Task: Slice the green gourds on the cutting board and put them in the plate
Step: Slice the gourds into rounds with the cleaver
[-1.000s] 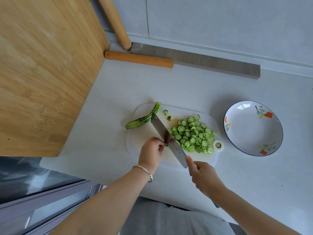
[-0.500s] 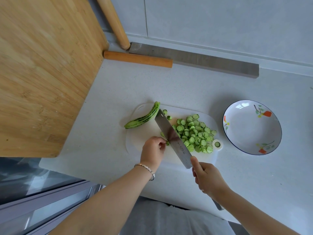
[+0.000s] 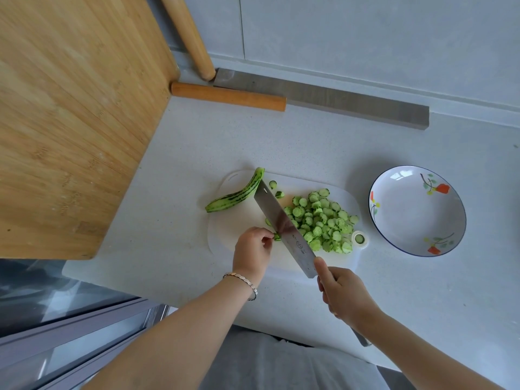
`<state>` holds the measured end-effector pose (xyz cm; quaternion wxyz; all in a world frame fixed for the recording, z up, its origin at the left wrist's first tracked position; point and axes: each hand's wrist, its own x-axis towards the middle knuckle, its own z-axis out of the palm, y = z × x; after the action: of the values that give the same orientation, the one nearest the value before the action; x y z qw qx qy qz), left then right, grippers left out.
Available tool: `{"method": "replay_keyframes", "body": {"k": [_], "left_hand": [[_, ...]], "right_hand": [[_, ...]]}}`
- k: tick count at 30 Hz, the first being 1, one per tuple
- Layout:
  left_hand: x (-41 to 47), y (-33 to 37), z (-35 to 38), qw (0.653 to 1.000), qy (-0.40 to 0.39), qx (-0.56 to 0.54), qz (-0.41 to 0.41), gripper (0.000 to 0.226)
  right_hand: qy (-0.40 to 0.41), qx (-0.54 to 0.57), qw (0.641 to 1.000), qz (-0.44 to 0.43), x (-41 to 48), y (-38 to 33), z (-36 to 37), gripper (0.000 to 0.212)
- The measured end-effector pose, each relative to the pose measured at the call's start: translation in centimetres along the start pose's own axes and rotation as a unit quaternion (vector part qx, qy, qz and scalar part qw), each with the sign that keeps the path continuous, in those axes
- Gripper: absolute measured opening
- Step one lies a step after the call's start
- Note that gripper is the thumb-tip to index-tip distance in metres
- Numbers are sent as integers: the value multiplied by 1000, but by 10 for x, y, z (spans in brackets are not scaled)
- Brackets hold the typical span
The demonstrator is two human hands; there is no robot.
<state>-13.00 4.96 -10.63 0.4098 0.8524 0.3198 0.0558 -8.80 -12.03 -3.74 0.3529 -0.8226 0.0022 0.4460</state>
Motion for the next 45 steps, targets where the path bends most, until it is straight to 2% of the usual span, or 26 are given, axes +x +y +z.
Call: {"method": "replay_keyframes", "body": {"k": [14,17,23,30,36,39,43,45], "left_hand": [[1,0,0,1000,-15,1,-9,13],[1,1,-2,999,-35,18,4,8],[0,6,-2,997,-47,60,21,12],[37,13,-21,996,2,84,10,11],[76,25,-19,996,-22,89,18,22],[74,29,-25,996,27,76,35,27],[68,33,-52,972,173,36,158,20],[65,43,-67,964,161,31,209,23]], "right_hand": [[-4,-41,999,6,7,10,5,54],[-4,-29,1000,7,7,12,8,54],[-4,-12,1000,6,5,11,5,53],[42,39,998,-7,6,2,-15,53],[69,61,996,-1,5,-5,-30,53],[78,35,996,-10,3,-3,-39,52],[108,-71,991,-45,-1,1,-56,51],[119,-143,981,-61,-3,3,-66,53]]}}
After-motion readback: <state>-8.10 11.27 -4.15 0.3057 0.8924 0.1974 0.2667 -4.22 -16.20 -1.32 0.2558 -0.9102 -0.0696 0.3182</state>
